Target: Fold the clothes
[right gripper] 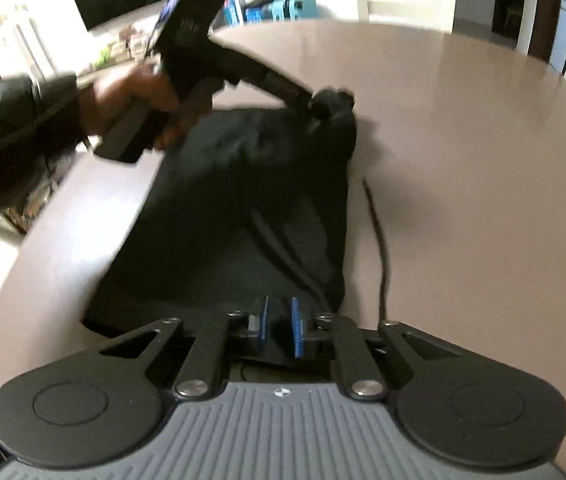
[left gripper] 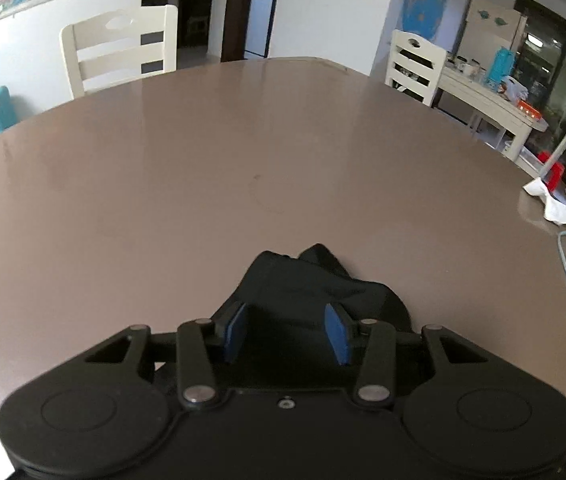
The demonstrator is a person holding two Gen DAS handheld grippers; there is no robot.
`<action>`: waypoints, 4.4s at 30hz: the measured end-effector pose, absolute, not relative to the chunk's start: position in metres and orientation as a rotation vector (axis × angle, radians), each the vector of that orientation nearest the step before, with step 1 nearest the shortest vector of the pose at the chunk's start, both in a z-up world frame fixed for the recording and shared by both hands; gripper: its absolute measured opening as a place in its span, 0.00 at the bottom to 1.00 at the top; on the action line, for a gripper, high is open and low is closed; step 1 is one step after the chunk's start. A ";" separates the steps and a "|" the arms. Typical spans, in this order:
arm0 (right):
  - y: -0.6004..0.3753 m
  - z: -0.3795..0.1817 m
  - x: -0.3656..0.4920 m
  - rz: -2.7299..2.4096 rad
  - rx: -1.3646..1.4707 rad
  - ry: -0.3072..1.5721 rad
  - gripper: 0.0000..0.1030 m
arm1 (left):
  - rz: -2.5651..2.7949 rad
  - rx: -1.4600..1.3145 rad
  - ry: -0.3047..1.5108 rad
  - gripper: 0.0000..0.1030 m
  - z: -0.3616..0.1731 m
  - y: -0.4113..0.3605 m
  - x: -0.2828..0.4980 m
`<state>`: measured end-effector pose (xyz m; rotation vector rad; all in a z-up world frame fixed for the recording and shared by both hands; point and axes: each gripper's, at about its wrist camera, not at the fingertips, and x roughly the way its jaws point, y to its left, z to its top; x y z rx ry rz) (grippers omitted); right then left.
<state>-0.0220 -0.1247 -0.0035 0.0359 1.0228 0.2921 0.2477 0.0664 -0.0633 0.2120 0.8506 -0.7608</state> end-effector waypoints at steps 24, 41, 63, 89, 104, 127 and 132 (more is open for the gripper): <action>-0.145 0.015 0.091 0.327 -0.001 0.780 0.06 | -0.897 -0.174 1.028 0.46 -0.031 0.146 0.055; -0.148 0.001 0.134 0.276 -0.156 0.750 0.04 | -0.604 -0.322 1.011 0.68 -0.035 0.159 0.072; -0.104 0.018 -0.031 0.349 -0.034 0.988 0.05 | -0.666 0.129 0.818 0.34 -0.038 0.092 0.210; -0.161 0.002 0.133 0.323 0.201 0.885 0.08 | -0.733 0.027 0.975 0.35 -0.080 0.106 0.194; -0.153 -0.009 0.170 0.317 0.052 0.888 0.12 | -0.722 0.038 0.951 0.39 -0.074 0.104 0.189; -0.161 -0.015 0.168 0.324 0.249 0.834 0.15 | -0.733 0.055 0.937 0.45 -0.074 0.095 0.187; -0.141 -0.032 0.181 0.326 0.187 0.909 0.08 | -0.731 0.078 0.928 0.45 -0.072 0.092 0.184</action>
